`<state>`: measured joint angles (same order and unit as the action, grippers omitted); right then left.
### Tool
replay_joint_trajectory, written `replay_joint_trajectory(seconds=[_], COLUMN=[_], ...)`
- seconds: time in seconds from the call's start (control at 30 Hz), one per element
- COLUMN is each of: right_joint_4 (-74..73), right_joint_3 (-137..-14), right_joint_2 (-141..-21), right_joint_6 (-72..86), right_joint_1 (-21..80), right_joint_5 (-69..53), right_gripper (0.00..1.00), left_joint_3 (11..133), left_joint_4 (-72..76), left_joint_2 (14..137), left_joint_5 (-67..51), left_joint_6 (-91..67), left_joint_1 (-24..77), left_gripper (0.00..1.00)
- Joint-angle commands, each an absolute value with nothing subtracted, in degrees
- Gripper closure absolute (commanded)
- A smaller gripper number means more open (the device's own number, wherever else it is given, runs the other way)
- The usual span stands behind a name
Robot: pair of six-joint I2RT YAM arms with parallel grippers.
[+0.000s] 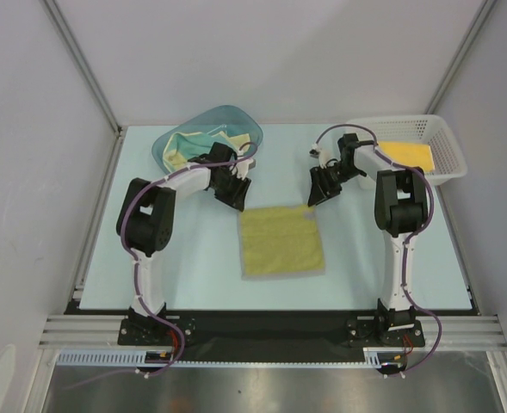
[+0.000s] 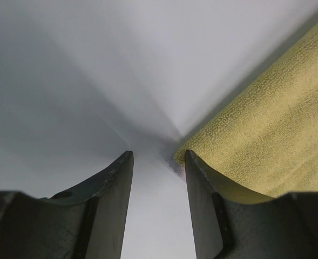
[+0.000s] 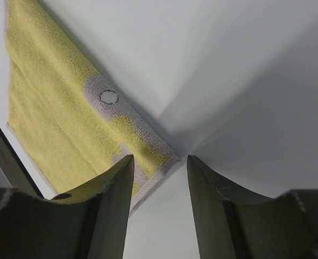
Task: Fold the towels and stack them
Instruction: Fold the towel
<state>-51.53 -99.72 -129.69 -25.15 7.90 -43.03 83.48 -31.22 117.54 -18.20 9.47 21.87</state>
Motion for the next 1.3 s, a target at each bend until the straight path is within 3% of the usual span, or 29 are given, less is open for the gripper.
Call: replay_joint_trajectory(seconds=[0.0, 0.13, 0.37, 0.5, 0.9, 1.27], right_joint_4=[-52.3, -51.8, -49.8, -48.9, -47.8, -47.1], right_joint_3=[-102.2, -102.5, -101.6, -101.0, -100.2, -99.6], right_joint_2=[-130.7, -131.2, -130.6, -129.7, -128.6, -128.3], right_joint_6=[-26.2, -25.9, -24.7, -24.0, -23.2, -22.5], right_joint_1=[7.7, 7.7, 7.6, 7.5, 7.4, 7.4], right_joint_5=[-42.5, -42.6, -41.3, -41.0, -40.8, -41.1], right_gripper=[0.51, 0.57, 0.82, 0.90, 0.95, 0.96], left_joint_3=[86.0, 86.0, 86.0, 86.4, 87.0, 86.9], left_joint_4=[-31.7, -31.5, -32.8, -33.4, -35.9, -34.7], left_joint_2=[118.8, 118.7, 118.9, 118.7, 120.1, 117.1], left_joint_5=[-17.8, -17.1, -17.3, -21.7, -24.5, -24.4], left_joint_6=[11.6, 11.5, 12.7, 13.3, 13.3, 11.2], left_joint_1=[21.9, 21.9, 21.9, 21.9, 21.8, 21.8], left_gripper=[0.50, 0.49, 0.49, 0.50, 0.54, 0.52])
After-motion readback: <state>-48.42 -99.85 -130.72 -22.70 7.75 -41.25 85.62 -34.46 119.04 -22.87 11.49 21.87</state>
